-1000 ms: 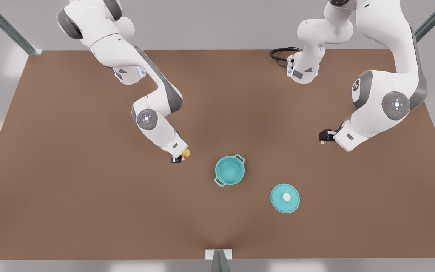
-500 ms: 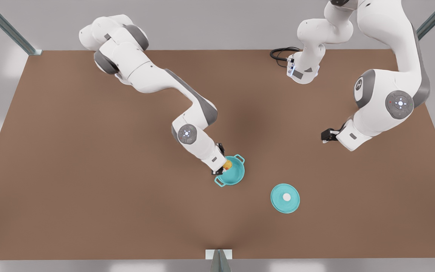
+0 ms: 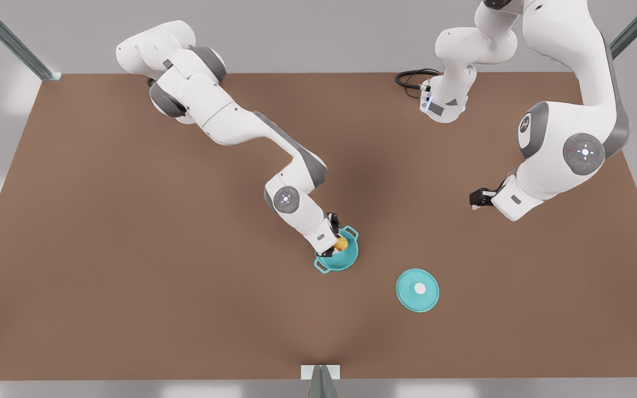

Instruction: Open the pot lid and put the potato into the pot

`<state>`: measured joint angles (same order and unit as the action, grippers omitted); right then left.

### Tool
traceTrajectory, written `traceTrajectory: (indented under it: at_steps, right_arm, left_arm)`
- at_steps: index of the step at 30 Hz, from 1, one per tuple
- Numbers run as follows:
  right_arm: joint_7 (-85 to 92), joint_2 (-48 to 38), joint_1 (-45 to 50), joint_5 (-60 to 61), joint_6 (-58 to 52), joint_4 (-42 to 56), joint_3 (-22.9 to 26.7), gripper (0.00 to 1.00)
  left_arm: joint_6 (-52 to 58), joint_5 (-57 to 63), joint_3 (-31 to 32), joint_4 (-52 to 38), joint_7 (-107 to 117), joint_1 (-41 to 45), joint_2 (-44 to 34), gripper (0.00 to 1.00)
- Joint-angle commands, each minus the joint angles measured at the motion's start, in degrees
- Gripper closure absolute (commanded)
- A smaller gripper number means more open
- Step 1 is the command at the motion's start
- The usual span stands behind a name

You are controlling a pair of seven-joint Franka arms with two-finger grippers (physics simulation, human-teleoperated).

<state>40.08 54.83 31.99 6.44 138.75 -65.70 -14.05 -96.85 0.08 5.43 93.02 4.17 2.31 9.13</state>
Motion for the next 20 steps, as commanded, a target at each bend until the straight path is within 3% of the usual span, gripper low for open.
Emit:
traceTrajectory:
  at_steps: [1,5,7,10,11,12,13,14,15,17,20]
  right_arm:
    - [-8.17,-0.08,-0.08,-0.29,0.73,-0.13,0.08,0.48]
    - [-8.53,0.36,0.88,-0.29,0.65,-1.36,1.92,0.48]
    - [-8.53,0.36,0.79,-0.38,0.65,-1.36,2.01,0.00]
    - [-8.88,-0.16,0.79,-2.14,0.56,-1.09,2.10,0.00]
    - [-8.70,-4.55,-0.78,-1.87,-8.73,-1.01,3.50,0.00]
    - [-9.93,-12.63,-1.14,-1.43,-26.23,-0.74,10.79,0.00]
    - [-13.45,-19.23,-1.75,-1.52,-37.05,-0.74,18.79,0.00]
    - [-13.01,-22.22,-2.02,-1.52,-42.67,-1.01,29.24,0.00]
    - [-12.57,-23.63,-7.79,-1.61,-50.23,-1.09,33.56,0.00]
    - [-17.92,-23.37,-17.66,-1.87,-55.60,-1.27,33.48,0.00]
    - [-28.74,-23.37,-18.81,-1.52,-56.04,-1.01,33.48,0.00]
  left_arm:
    - [-0.01,-0.25,0.02,-0.30,-0.22,-0.02,0.00,0.00]
    - [-0.71,1.15,0.11,-1.35,-0.57,0.50,0.36,0.00]
    - [-0.71,1.06,0.11,-1.35,-0.57,0.33,0.36,0.00]
    - [-0.71,0.98,0.11,-1.35,-0.66,0.33,0.36,0.00]
    - [-0.71,0.98,0.11,-1.35,-0.66,0.24,0.36,0.00]
    - [-0.71,0.98,0.02,-1.35,-0.66,0.24,0.36,0.00]
    - [-0.71,0.89,0.02,-1.35,-0.66,0.15,0.36,0.00]
    - [-0.71,0.89,0.02,-1.35,-0.66,0.15,0.36,0.00]
    - [-0.71,0.80,0.02,-1.35,-0.66,0.15,0.36,0.00]
    - [-0.71,0.71,0.02,-1.35,-0.66,0.15,0.36,0.00]
    - [-0.71,0.54,0.02,-1.35,-0.66,0.24,0.45,0.00]
